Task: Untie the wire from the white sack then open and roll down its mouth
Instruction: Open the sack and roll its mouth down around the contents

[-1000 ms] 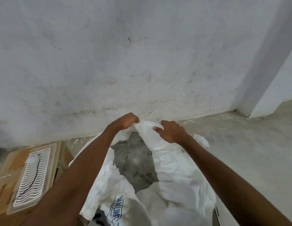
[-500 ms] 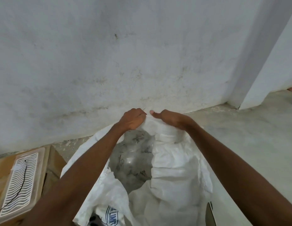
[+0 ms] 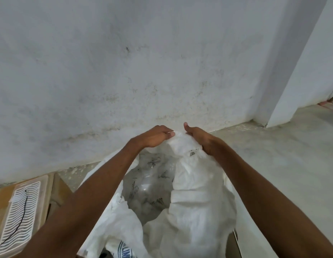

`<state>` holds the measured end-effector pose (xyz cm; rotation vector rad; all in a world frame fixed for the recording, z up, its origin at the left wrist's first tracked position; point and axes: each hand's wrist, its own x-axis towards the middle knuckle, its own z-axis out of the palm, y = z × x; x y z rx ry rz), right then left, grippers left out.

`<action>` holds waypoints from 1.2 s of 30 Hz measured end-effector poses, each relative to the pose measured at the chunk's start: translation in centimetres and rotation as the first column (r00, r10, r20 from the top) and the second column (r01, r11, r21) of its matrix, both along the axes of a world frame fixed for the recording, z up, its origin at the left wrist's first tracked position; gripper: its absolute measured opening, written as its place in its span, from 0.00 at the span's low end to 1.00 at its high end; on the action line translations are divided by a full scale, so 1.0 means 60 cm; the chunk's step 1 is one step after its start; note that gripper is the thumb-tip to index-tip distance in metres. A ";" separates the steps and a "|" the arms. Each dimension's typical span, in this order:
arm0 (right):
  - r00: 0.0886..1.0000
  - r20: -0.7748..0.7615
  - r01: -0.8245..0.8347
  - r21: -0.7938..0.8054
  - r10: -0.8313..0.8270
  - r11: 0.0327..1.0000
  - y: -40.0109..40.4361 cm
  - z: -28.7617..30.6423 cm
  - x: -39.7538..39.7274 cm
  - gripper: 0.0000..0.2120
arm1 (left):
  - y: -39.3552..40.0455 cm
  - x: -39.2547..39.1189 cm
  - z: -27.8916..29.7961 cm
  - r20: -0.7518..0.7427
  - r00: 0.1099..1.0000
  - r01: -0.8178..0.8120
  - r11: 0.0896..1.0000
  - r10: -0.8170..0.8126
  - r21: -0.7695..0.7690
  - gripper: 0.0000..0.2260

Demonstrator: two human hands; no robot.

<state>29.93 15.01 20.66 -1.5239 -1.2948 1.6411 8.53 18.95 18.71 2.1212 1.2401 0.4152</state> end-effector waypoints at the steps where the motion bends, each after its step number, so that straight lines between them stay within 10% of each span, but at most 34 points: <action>1: 0.979 0.204 -0.038 0.115 0.014 0.993 -0.005 -0.004 -0.004 0.34 | 0.004 -0.008 0.004 -0.043 0.998 -0.033 0.999 0.034 0.029 0.18; 3: 0.796 0.604 -0.187 0.322 -0.049 0.928 -0.017 -0.018 -0.008 0.34 | 0.013 -0.020 0.011 -0.172 0.978 -0.105 0.989 0.122 0.106 0.18; 5: 0.720 0.687 -0.238 0.374 -0.095 0.896 -0.031 -0.027 -0.018 0.32 | 0.022 -0.019 0.015 -0.273 0.946 -0.132 0.976 0.177 0.176 0.20; 10: 0.988 0.136 0.059 0.145 -0.079 0.988 -0.029 0.014 -0.003 0.37 | -0.001 0.015 0.026 0.100 0.995 0.009 0.998 -0.015 0.059 0.13; 15: 0.995 0.092 -0.045 0.024 0.043 0.999 -0.042 0.020 0.045 0.41 | -0.027 0.028 0.018 0.080 0.989 0.121 0.990 -0.128 0.077 0.14; 19: 0.882 0.463 -0.259 0.319 0.089 0.912 -0.070 0.020 0.029 0.34 | -0.023 0.039 0.031 -0.057 0.997 0.066 0.980 -0.056 0.187 0.14; 23: 0.598 0.768 -0.368 0.519 -0.231 0.772 -0.089 -0.022 0.006 0.24 | -0.017 0.027 0.046 -0.103 0.995 -0.008 0.994 0.019 0.109 0.16; 28: 0.964 0.267 -0.108 0.396 -0.002 0.912 -0.086 -0.004 0.017 0.28 | -0.041 0.050 0.050 -0.057 0.992 0.119 0.989 -0.114 0.086 0.13; 31: 0.994 -0.087 -0.063 0.085 0.071 0.994 -0.087 -0.009 0.028 0.35 | -0.054 0.061 0.039 -0.070 0.991 0.117 0.992 -0.114 0.046 0.19; 34: 0.950 0.311 -0.106 0.222 0.033 0.969 -0.101 -0.026 0.014 0.39 | -0.037 0.070 0.030 -0.343 0.939 0.117 0.955 -0.017 0.273 0.21; 36: 0.677 0.702 -0.164 0.436 -0.220 0.885 -0.112 -0.043 0.002 0.34 | -0.022 0.071 0.035 -0.424 0.901 0.077 0.926 0.094 0.369 0.18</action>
